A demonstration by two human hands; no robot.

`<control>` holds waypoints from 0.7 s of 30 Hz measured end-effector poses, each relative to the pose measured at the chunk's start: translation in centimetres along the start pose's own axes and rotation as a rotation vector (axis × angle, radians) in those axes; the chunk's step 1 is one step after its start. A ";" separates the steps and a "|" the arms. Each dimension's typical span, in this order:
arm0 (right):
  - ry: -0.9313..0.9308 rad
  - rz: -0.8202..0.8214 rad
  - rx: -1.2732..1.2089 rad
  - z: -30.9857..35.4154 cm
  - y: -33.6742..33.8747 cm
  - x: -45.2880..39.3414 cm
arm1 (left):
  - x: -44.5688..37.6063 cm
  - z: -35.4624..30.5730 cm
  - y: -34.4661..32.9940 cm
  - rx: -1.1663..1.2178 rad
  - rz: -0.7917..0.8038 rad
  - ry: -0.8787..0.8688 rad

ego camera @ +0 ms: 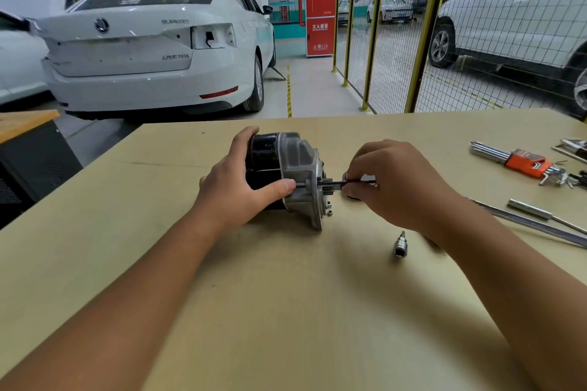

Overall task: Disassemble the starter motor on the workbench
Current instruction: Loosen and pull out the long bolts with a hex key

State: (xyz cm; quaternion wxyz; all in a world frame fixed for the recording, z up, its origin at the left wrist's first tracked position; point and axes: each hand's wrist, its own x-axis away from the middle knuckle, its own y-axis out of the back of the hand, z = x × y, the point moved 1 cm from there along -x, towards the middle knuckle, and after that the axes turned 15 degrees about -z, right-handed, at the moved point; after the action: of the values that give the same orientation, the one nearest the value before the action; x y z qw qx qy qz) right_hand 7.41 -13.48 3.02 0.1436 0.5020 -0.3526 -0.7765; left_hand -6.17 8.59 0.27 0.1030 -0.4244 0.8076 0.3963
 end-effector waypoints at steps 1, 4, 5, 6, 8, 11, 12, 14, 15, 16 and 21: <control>0.001 -0.010 -0.016 0.0 0.0 0.0 | 0.0 0.0 0.0 -0.001 -0.001 -0.001; -0.010 -0.011 -0.082 0.0 0.2 -0.1 | -0.1 0.1 0.0 -0.001 -0.002 -0.002; -0.010 -0.003 -0.096 -0.1 0.2 -0.1 | -0.1 0.1 0.0 -0.001 -0.003 -0.002; -0.004 0.005 -0.098 0.0 0.2 -0.1 | -0.1 0.1 0.0 -0.001 -0.004 -0.002; 0.008 0.029 -0.089 0.2 0.0 -0.1 | -0.1 0.1 0.0 -0.002 -0.002 -0.001; -0.004 0.082 -0.088 0.2 -0.3 -0.1 | -0.1 0.0 0.0 -0.003 0.002 0.003; -0.004 0.087 -0.086 0.2 -0.3 -0.1 | 0.0 -0.1 0.1 -0.003 0.003 0.003; 0.002 0.068 -0.077 0.2 -0.3 0.0 | 0.0 -0.1 0.1 -0.002 0.003 0.005; 0.003 0.048 -0.075 0.3 -0.2 0.0 | 0.0 -0.1 0.1 -0.002 0.004 0.005; 0.004 0.025 -0.073 0.3 -0.1 0.0 | -0.1 -0.1 0.1 -0.002 0.005 0.006; 0.045 -0.024 -0.022 0.4 0.0 0.1 | -0.1 -0.1 0.0 0.000 0.006 0.008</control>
State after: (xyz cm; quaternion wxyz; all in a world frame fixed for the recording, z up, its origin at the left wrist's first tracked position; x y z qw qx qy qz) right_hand 7.07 -13.40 3.11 0.1478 0.5219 -0.3349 -0.7705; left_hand -6.15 8.59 0.37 0.0987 -0.4236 0.8091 0.3951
